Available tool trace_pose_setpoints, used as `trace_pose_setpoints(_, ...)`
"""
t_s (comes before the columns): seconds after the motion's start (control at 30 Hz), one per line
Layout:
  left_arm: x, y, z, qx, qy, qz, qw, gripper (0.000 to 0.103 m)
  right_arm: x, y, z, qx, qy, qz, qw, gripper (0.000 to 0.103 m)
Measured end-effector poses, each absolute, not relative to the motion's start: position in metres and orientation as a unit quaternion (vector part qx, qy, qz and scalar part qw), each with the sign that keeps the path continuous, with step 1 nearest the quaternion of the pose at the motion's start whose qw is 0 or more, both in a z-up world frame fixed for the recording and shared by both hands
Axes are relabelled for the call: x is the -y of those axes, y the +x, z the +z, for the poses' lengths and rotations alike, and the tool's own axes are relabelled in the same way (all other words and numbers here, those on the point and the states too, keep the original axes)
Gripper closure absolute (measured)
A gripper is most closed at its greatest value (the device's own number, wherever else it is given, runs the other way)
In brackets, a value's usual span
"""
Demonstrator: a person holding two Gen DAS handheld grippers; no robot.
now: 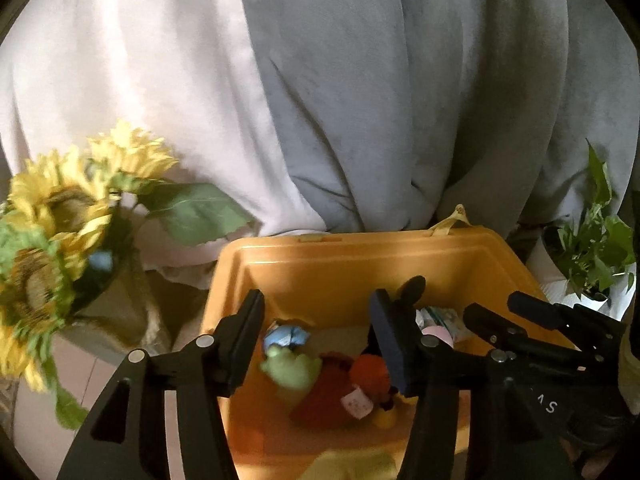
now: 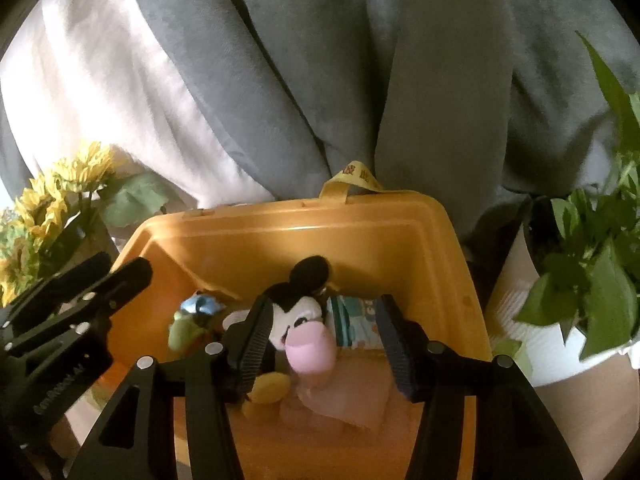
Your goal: Organize soft objects
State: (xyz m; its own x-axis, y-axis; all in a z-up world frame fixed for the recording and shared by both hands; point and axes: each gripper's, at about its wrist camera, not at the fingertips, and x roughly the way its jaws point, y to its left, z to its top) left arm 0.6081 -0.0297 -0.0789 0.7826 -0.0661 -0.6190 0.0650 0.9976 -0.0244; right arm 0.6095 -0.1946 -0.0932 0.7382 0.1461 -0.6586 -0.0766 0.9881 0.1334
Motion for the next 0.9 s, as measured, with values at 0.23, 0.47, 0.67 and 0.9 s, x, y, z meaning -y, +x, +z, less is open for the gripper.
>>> trace_pose_setpoints(0.23, 0.02, 0.571, -0.064, -0.313, -0.003, -0.007, 0.95, 0.032, 0.194, 0.579, -0.082, -0.344, 0.048, 0.051, 0.936, 0.042)
trace_pose_setpoints(0.47, 0.011, 0.516, -0.042, -0.286, 0.009, 0.006, 0.958, 0.017, 0.19, 0.528, -0.066, -0.328, 0.048, 0.042, 0.943, 0.037)
trace_pose_setpoints(0.67, 0.007, 0.472, -0.028, -0.275, 0.025, 0.008, 0.961, 0.008, 0.184, 0.476, -0.053, -0.31, 0.046, 0.02, 0.949, 0.031)
trace_pose_setpoints(0.9, 0.005, 0.418, -0.016, -0.255, 0.047, 0.011, 0.966, 0.0, 0.179, 0.411, -0.038, -0.283, 0.047, -0.016, 0.958, 0.027)
